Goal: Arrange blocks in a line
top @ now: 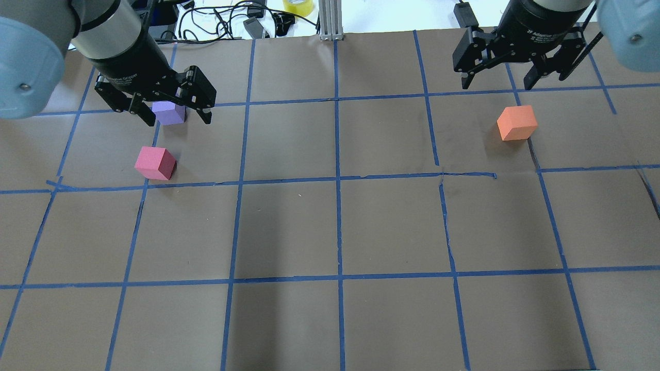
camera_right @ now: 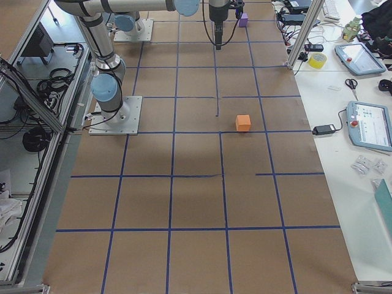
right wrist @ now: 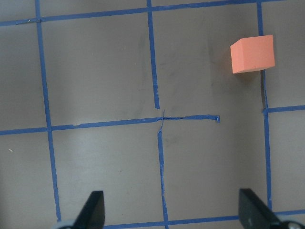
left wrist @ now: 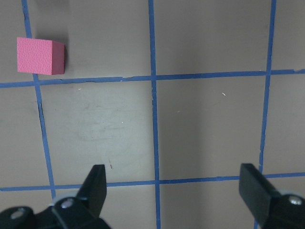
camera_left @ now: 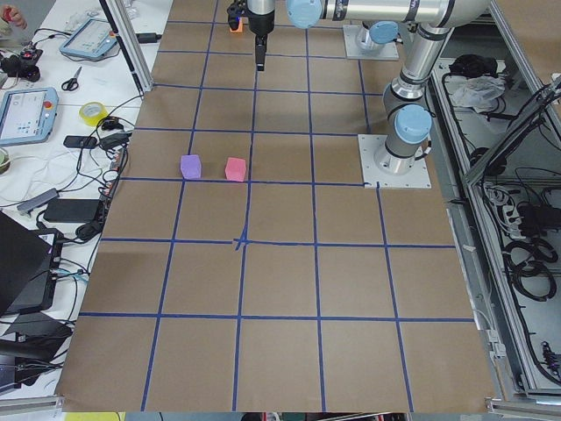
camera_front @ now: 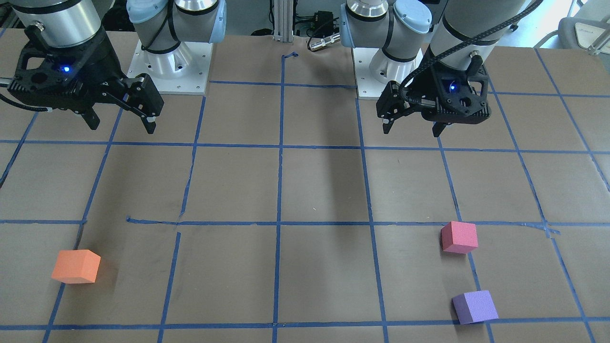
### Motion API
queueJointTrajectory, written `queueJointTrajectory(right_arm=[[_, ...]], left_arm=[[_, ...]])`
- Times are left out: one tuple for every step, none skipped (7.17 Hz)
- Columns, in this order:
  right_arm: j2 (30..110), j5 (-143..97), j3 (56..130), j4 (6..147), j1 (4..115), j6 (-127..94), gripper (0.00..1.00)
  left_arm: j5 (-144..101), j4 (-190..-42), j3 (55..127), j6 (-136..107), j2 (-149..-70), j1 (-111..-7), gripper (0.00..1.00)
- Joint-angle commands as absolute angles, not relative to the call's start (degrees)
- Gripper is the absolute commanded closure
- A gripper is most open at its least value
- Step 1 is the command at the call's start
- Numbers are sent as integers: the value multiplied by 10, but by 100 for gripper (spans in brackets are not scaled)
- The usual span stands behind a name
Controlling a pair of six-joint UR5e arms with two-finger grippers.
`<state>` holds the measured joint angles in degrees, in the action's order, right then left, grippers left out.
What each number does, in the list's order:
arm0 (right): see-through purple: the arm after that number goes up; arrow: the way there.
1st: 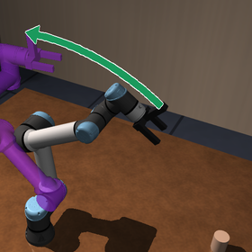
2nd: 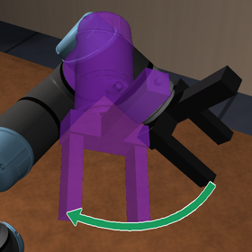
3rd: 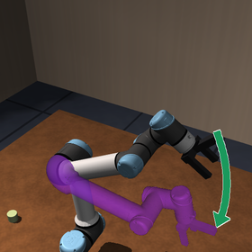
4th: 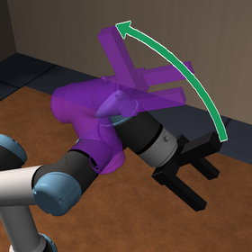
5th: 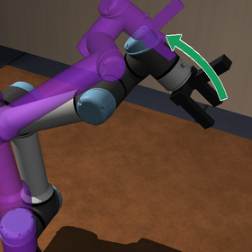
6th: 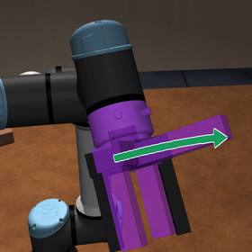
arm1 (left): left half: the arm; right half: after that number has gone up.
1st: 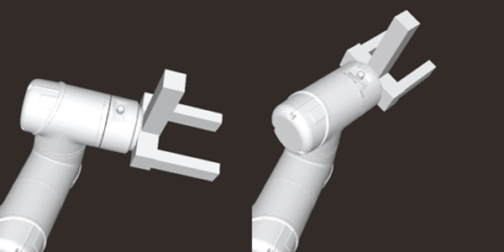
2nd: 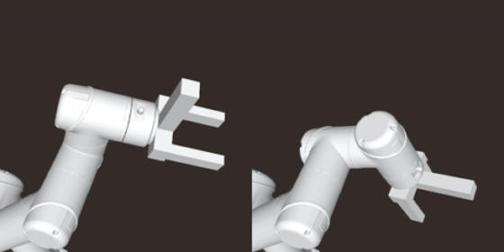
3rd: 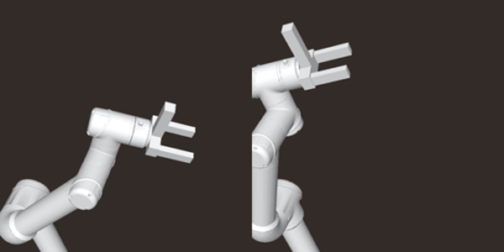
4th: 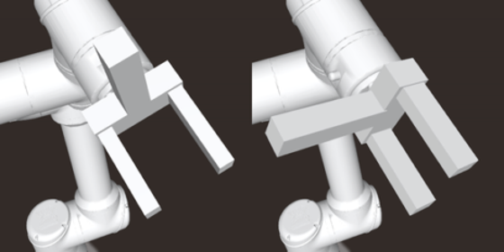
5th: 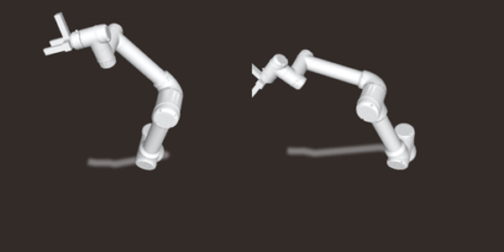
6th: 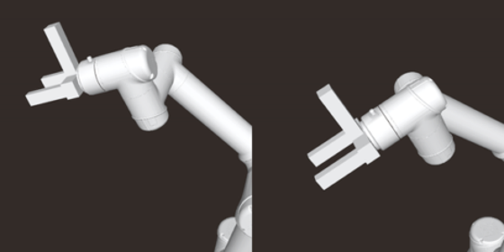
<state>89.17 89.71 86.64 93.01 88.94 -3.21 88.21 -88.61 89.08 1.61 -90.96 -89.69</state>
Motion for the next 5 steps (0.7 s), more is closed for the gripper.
queueJointTrajectory(right_arm=[[893,897,874,932,889,-33,0],[893,896,874,932,889,-33,0],[893,896,874,931,889,-33,0],[893,896,874,931,889,-33,0],[892,897,875,931,889,-29,0]], left_arm=[[886,-885,890,19,-911,-896,0],[888,-882,890,18,-909,-896,0],[888,-882,890,18,-908,-896,0],[889,-882,891,19,-908,-896,0],[889,-877,890,18,-907,-896,0]])
